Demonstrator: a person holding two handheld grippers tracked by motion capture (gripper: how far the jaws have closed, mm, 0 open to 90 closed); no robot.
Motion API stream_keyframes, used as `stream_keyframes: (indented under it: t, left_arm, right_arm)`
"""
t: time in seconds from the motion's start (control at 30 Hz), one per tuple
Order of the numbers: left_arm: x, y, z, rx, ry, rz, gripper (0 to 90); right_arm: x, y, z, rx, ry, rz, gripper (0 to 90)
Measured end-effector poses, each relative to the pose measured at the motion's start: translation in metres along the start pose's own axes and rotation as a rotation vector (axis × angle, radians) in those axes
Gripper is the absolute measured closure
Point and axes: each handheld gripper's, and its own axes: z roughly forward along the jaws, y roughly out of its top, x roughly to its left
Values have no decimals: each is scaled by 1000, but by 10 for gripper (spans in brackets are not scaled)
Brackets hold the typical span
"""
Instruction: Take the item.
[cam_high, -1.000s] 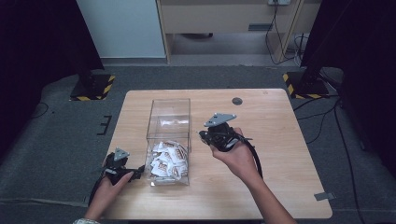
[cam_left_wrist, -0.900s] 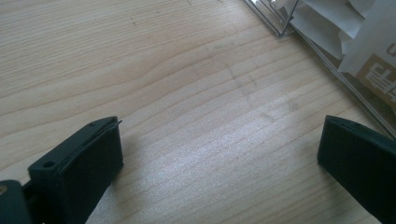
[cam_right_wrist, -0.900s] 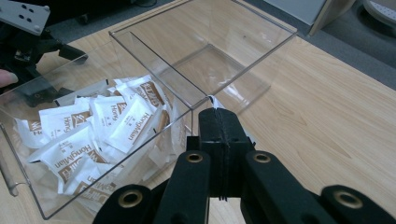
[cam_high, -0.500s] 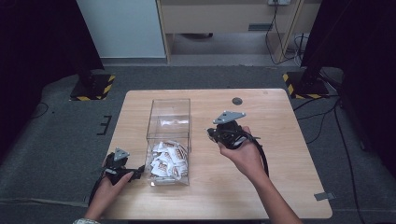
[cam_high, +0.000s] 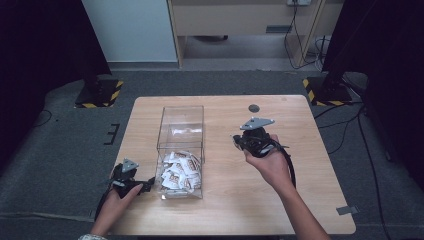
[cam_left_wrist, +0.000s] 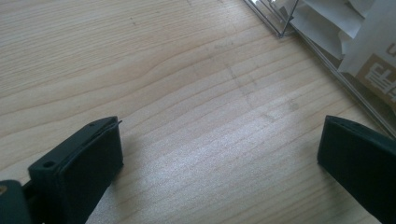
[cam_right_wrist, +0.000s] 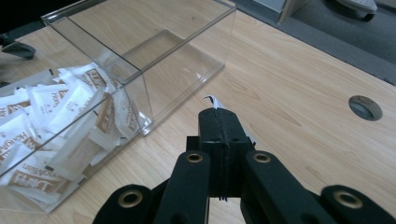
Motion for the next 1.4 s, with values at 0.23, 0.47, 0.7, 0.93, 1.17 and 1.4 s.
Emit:
stream_keyframes:
  t: [0.23,0.47,0.7,0.93,1.17,1.4]
  left_arm:
    - [0,0,0,-1,0,-1,0]
    - [0,0,0,-1,0,-1,0]
    - [0,0,0,-1,0,-1,0]
    - [0,0,0,-1,0,-1,0]
    - [0,0,0,-1,0,-1,0]
    - [0,0,0,0,0,0,0]
  right_arm:
    - [-13,-11,1,10,-20,25,900]
    - [-25,-23,4,10,-33,62,900]
    - [-38,-34,8,20,-59,83,900]
    - [-49,-46,14,35,-80,105,900]
    - [-53,-58,27,64,-82,117,900]
    - [-54,-68,37,89,-75,128,900]
